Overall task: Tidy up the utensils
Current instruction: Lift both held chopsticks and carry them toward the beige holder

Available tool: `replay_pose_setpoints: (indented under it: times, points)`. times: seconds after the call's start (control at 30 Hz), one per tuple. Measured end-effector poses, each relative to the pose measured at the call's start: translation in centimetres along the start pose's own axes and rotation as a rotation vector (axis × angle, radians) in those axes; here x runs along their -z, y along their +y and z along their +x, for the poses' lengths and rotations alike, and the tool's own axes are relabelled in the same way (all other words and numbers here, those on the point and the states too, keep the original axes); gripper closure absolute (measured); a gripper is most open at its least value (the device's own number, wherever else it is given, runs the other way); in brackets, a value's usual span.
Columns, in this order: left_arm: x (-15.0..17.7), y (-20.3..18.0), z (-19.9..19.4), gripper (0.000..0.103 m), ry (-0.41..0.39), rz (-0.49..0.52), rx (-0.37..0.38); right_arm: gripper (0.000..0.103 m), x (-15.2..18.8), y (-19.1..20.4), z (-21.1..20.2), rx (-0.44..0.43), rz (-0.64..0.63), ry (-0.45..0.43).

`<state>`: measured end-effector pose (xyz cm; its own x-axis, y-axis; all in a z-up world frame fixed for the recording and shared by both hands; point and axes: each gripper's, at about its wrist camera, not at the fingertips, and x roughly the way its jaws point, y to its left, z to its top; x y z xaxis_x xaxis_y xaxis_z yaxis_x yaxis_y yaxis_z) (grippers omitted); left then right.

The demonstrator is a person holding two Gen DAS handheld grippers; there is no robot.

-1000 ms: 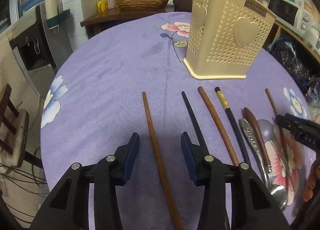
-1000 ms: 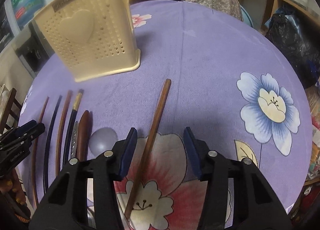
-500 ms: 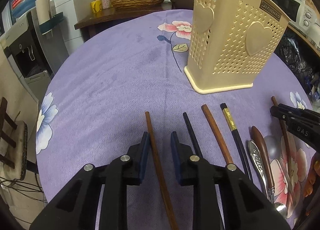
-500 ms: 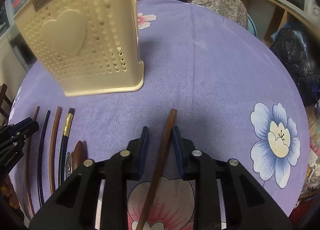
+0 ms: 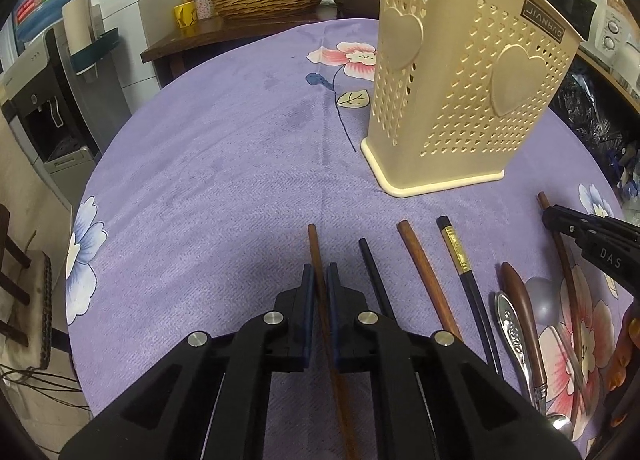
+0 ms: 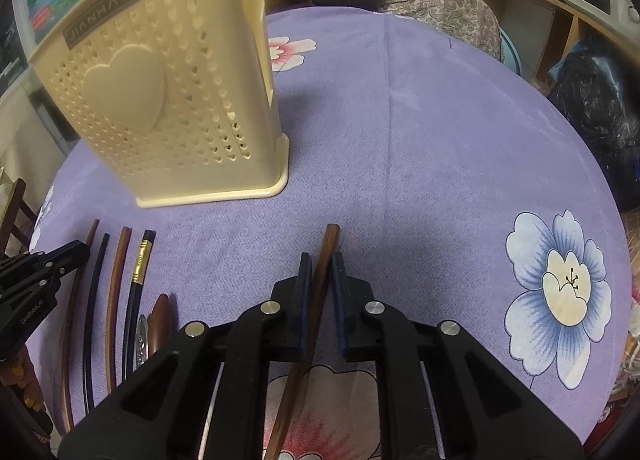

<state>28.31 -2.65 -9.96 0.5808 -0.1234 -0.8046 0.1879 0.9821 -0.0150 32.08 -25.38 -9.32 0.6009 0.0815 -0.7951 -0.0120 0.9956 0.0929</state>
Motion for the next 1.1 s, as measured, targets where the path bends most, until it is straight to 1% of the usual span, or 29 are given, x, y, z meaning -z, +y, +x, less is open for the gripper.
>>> replay_pose_setpoints:
  times: [0.1,0.27,0.37,0.53,0.67,0.73,0.9,0.97,1.1]
  points:
    - [-0.2,0.1,0.0,0.096,-0.003,-0.010,0.011,0.092,0.0,-0.2,-1.0,-0.014,0.002,-0.032]
    - [-1.1,0.7,-1.3,0.096,-0.057,-0.032,0.026,0.092,-0.6,-0.4,-3.2,-0.030,0.005,-0.101]
    - [-1.8,0.9,-3.3,0.097,-0.112,-0.039,0.046,0.093,-1.0,-0.5,-5.5,-0.047,0.001,-0.157]
    - [-3.3,1.5,-8.5,0.097,-0.246,-0.049,0.075,0.094,-1.5,-0.9,-10.6,-0.059,-0.017,-0.276]
    - [-4.2,1.8,-12.9,0.097,-0.356,-0.049,0.094,0.095,-1.9,-1.3,-15.4,-0.066,-0.031,-0.382]
    - [-4.5,1.6,-14.2,0.097,-0.392,-0.047,0.094,0.095,-2.1,-1.3,-17.1,-0.067,-0.043,-0.416]
    - [-5.1,1.7,-16.3,0.097,-0.458,-0.048,0.088,0.095,-2.9,-1.5,-18.9,-0.096,-0.052,-0.441]
    - [-5.3,2.0,-16.7,0.097,-0.468,-0.048,0.084,0.095,-3.0,-1.5,-19.3,-0.101,-0.052,-0.445]
    - [-5.3,2.4,-17.1,0.097,-0.480,-0.052,0.085,0.095,-3.1,-1.8,-19.6,-0.150,-0.032,-0.439]
